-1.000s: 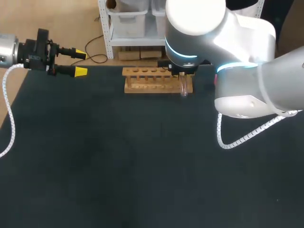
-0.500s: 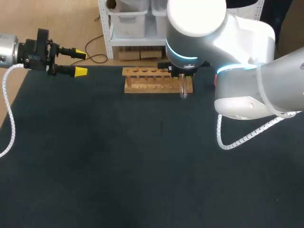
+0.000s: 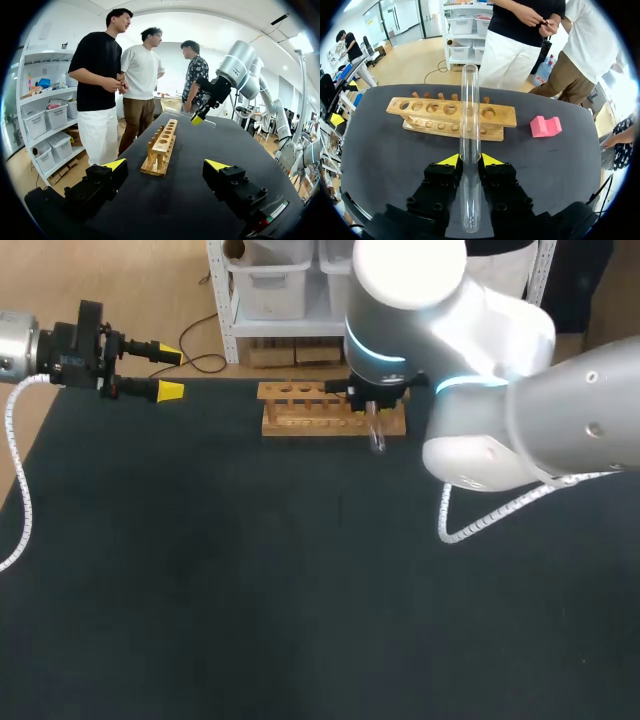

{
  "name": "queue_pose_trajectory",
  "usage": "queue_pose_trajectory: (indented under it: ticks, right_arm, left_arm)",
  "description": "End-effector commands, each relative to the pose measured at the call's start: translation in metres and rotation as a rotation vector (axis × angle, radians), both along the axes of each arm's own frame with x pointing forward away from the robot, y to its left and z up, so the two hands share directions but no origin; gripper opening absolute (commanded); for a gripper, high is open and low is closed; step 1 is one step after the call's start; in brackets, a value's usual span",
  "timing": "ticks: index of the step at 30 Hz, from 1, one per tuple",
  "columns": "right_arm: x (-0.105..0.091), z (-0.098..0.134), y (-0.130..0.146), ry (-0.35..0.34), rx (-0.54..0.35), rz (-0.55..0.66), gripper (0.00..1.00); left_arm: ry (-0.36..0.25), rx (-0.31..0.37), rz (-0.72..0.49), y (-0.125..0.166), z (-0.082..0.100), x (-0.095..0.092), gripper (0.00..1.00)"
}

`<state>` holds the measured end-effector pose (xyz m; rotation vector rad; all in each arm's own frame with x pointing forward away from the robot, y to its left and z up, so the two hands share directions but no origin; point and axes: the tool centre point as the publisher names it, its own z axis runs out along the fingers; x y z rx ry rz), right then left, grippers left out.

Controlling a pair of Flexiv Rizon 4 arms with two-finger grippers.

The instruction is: Grasp the test tube, adjust it, and insert it.

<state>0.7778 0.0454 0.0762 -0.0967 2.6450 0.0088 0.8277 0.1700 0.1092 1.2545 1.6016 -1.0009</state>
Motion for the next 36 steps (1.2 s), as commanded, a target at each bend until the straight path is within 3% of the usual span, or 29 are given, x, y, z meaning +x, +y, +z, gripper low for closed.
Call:
queue_pose_trajectory:
  ticks: [1,36]
  right_arm:
    - [0.008,-0.004,0.004,0.021,-0.005,0.003,0.00]
    - [0.031,-0.026,0.010,0.077,-0.017,0.034,0.00]
  left_arm:
    - [-0.003,0.000,0.003,0.000,0.000,-0.002,1.00]
    - [-0.003,0.000,0.003,0.000,0.000,-0.002,1.00]
